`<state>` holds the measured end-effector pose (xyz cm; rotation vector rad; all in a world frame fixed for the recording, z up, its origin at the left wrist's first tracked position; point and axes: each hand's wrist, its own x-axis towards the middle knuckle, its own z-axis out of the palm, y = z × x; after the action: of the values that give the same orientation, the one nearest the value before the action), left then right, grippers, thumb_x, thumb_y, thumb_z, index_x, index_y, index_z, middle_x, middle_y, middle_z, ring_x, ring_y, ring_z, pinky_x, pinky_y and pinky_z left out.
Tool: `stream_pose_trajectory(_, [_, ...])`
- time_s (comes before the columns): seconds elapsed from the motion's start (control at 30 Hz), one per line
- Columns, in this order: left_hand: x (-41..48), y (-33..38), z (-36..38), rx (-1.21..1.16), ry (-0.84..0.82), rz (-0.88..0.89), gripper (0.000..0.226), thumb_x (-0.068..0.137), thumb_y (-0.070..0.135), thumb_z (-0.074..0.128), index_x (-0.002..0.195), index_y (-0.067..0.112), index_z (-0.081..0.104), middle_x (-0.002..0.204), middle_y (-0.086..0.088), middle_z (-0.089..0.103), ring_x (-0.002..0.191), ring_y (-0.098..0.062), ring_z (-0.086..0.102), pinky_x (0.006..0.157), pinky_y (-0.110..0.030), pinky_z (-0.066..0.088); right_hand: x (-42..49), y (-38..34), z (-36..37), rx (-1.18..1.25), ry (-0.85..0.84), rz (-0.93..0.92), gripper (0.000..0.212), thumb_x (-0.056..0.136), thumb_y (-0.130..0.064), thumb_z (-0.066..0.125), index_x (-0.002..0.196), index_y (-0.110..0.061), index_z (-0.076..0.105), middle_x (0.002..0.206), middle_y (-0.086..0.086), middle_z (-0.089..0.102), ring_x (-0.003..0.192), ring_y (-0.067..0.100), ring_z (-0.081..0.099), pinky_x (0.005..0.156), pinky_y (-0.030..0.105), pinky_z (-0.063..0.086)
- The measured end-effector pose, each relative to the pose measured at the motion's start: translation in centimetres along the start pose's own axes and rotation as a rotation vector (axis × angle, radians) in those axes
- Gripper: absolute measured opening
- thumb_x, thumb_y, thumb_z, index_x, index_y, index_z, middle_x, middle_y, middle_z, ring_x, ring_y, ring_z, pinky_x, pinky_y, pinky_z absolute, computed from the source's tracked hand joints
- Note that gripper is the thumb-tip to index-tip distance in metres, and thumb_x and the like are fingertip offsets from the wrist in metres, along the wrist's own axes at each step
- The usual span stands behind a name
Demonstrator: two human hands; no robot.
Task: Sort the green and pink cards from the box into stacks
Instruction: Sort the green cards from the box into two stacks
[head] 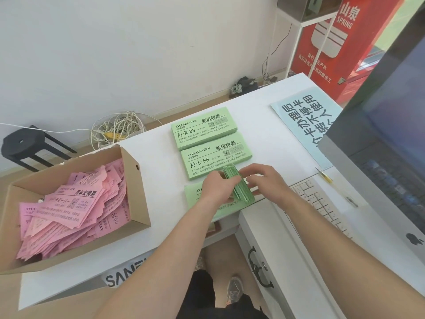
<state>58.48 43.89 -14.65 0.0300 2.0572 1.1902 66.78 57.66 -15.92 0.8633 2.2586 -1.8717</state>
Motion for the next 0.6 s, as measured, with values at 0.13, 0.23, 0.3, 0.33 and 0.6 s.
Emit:
stream_pose_trajectory(0.13, [0.1, -0.3, -0.2, -0.023, 0.03, 0.001, 0.018, 0.091, 0.023, 0.067, 0.102, 0.012, 0.059, 0.101, -0.007, 0.068, 0.086, -0.019, 0.067, 0.074, -0.039, 0.061, 0.1, 0.0, -0.2, 0.001, -0.039, 0.019, 0.026, 0.093, -0.013, 0.054, 0.105, -0.025, 0.074, 0.108, -0.008, 0.073, 0.092, 0.018, 0.073, 0.08, 0.038, 0.061])
stream_pose_trajectory(0.23, [0.3, -1.0, -0.5, 0.002, 0.094, 0.004, 0.019, 0.092, 0.022, 0.064, 0.085, 0.017, 0.047, 0.087, 0.0, 0.056, 0.079, -0.018, 0.054, 0.073, -0.035, 0.046, 0.6, 0.1, -0.9, 0.013, -0.01, 0.05, 0.025, 0.094, -0.016, 0.055, 0.109, -0.025, 0.073, 0.109, -0.009, 0.074, 0.098, 0.017, 0.071, 0.082, 0.036, 0.058])
stream_pose_trajectory(0.3, [0.6, -1.5, -1.1, -0.059, 0.074, -0.02, 0.01, 0.091, 0.021, 0.065, 0.092, 0.016, 0.056, 0.095, -0.006, 0.067, 0.085, -0.024, 0.063, 0.076, -0.038, 0.051, 1.3, 0.8, -1.7, -0.096, 0.11, 0.096, 0.032, 0.095, -0.021, 0.054, 0.123, -0.023, 0.069, 0.122, -0.009, 0.069, 0.11, 0.015, 0.064, 0.089, 0.033, 0.049])
stream_pose_trajectory(0.33, [0.8, -1.7, -1.4, -0.083, 0.066, -0.03, 0.014, 0.09, 0.021, 0.067, 0.101, 0.014, 0.061, 0.102, -0.008, 0.07, 0.09, -0.026, 0.066, 0.077, -0.04, 0.053, 1.6, 1.2, -2.1, -0.163, 0.165, 0.137, 0.038, 0.096, -0.023, 0.053, 0.132, -0.021, 0.063, 0.128, -0.006, 0.065, 0.114, 0.016, 0.061, 0.094, 0.034, 0.046])
stream_pose_trajectory(0.6, [1.9, -3.3, -2.5, -0.208, -0.046, -0.034, 0.033, 0.09, 0.014, 0.073, 0.121, 0.013, 0.06, 0.113, -0.003, 0.073, 0.108, -0.025, 0.068, 0.091, -0.044, 0.054, 2.6, 2.8, -3.1, -0.211, 0.197, 0.237, 0.043, 0.09, -0.019, 0.052, 0.133, -0.019, 0.06, 0.124, 0.003, 0.068, 0.111, 0.022, 0.065, 0.098, 0.044, 0.054])
